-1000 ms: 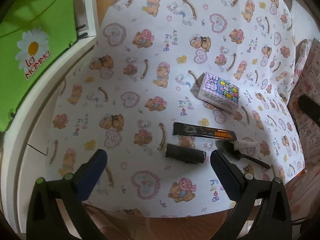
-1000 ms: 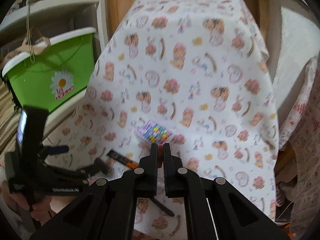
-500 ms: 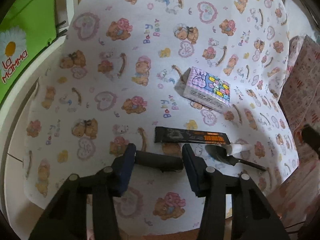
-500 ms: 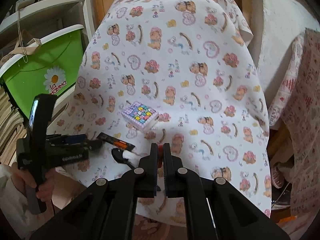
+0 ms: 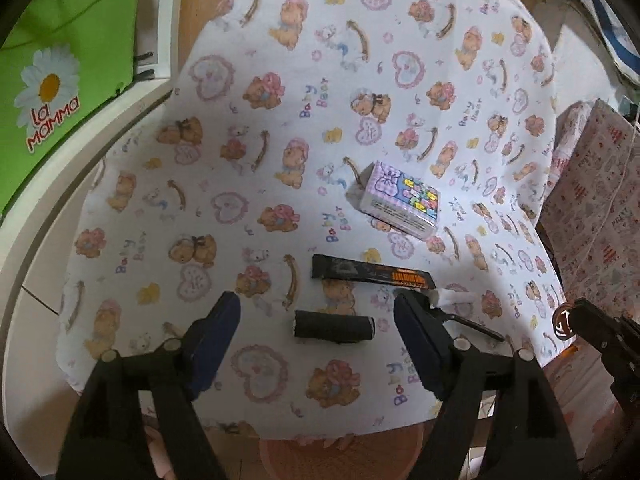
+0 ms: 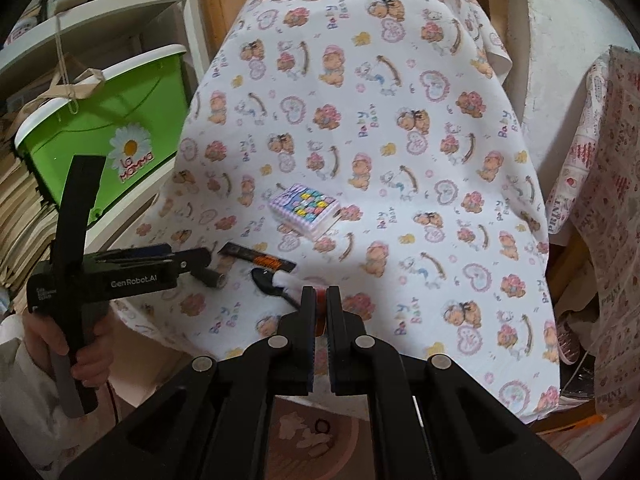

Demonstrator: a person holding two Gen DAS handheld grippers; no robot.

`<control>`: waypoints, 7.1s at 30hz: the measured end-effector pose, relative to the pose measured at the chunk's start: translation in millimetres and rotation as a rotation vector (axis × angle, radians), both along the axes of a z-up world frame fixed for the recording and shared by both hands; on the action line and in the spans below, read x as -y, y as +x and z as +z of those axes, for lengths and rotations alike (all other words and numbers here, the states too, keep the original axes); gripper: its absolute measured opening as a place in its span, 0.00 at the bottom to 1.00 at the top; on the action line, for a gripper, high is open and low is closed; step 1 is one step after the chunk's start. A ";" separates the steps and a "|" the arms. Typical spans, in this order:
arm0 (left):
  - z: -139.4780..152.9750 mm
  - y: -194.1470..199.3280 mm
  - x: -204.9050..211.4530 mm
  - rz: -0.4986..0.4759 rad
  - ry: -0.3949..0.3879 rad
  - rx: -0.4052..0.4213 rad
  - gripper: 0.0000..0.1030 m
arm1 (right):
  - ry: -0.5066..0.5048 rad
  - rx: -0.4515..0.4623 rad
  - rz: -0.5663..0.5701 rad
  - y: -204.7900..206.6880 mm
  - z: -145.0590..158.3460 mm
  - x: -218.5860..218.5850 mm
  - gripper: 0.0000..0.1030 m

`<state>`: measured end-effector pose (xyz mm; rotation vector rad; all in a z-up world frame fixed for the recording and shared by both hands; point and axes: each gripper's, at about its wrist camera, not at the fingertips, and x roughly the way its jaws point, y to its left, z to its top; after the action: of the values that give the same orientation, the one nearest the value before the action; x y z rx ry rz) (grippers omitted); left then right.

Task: Collect trash
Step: 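Grasp the black cylinder with the left tool while the right tool grasps the small red item, then carry both held items over the pink basket and open both tools, then move both tools back over the table toward the black spoon, then close the right tool on the black spoon's white handle and lift it, then lower the left tool onto the pink patterned box and grasp it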

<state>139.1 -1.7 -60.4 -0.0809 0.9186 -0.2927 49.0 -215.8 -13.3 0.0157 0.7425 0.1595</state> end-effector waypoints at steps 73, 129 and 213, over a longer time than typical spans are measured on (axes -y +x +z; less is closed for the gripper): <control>-170.2 -79.0 33.4 0.060 0.151 -0.603 0.72 | 0.229 -0.686 -0.131 -7.2 -238.1 3.8 0.44; -22.0 -81.5 -6.4 0.288 0.208 0.082 1.00 | -0.067 -0.150 0.348 72.5 -71.9 -29.4 0.22; 52.9 89.8 132.6 -0.076 0.280 -0.177 0.09 | 0.322 -0.117 -0.043 88.1 -18.1 107.7 0.07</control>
<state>228.9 -134.2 -7.4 0.1898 1.1319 -0.2273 137.1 -323.5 -31.4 0.3494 0.8267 0.2369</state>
